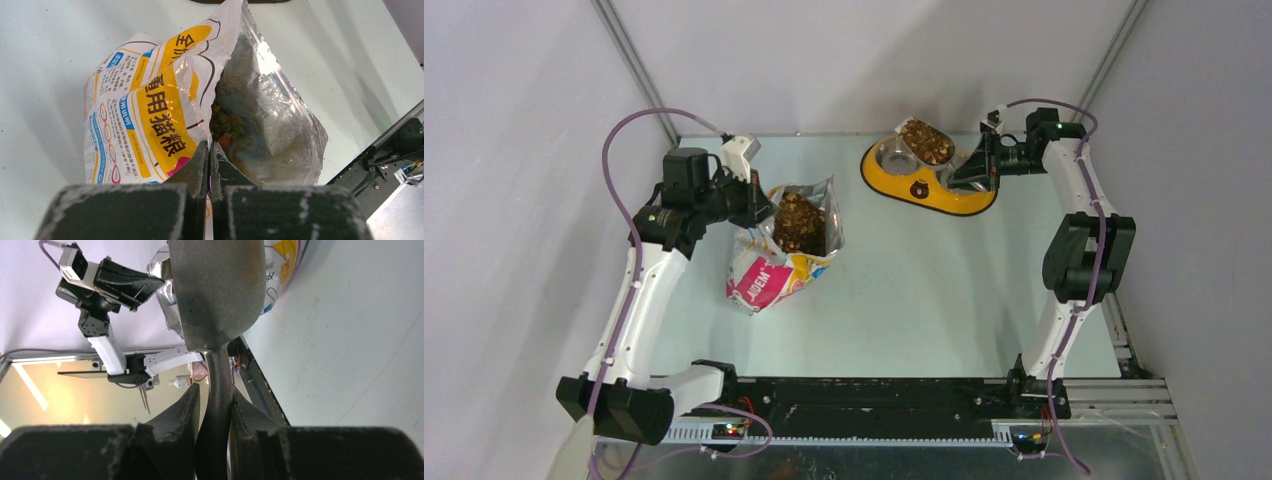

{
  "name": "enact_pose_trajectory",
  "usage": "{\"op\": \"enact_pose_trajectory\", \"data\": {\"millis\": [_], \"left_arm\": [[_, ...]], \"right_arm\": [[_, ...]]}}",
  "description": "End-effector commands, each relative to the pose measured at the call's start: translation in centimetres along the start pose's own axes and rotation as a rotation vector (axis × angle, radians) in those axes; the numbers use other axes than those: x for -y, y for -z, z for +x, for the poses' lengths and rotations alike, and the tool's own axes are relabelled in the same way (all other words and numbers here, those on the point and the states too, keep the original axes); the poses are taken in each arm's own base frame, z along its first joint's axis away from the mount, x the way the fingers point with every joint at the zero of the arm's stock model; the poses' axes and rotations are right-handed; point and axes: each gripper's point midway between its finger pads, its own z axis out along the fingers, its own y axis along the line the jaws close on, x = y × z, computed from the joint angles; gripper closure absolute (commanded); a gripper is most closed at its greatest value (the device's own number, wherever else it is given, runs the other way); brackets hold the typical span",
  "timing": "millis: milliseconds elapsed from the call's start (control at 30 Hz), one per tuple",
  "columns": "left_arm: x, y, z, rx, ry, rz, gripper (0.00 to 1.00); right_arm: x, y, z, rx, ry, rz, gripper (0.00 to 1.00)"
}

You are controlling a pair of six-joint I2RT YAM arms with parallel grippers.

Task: Serve the pet food
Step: Pour the pet food into the pet food bowl.

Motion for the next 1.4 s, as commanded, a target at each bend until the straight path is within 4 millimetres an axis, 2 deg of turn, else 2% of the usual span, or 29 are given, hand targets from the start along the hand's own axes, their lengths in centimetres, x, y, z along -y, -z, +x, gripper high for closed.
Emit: {"op": "enact_pose_trajectory", "data": {"millis": [0,567,900,1367], "left_arm": [[0.3,1.0,-0.7,0.042,-0.006,0.000,1.00],[0.4,1.1,-0.7,0.047,-0.009,0.001,1.00],[0.5,1.2,-0.7,0.052,-0.012,0.003,1.00],[0.6,1.3,-0.8,0.057,0.006,0.004,1.00]], "right_arm": [[-0.4,0.9,-1.4,0.042,0.042,-0.029,1.00],[4.4,4.3,-4.9,0.177,-0.030,0.017,1.00],[7.7,5.8,-6.1,0.232,-0.071,0.053,1.00],[12.7,6.9,-7.4,0.280,-0.118,0.130,1.00]]}}
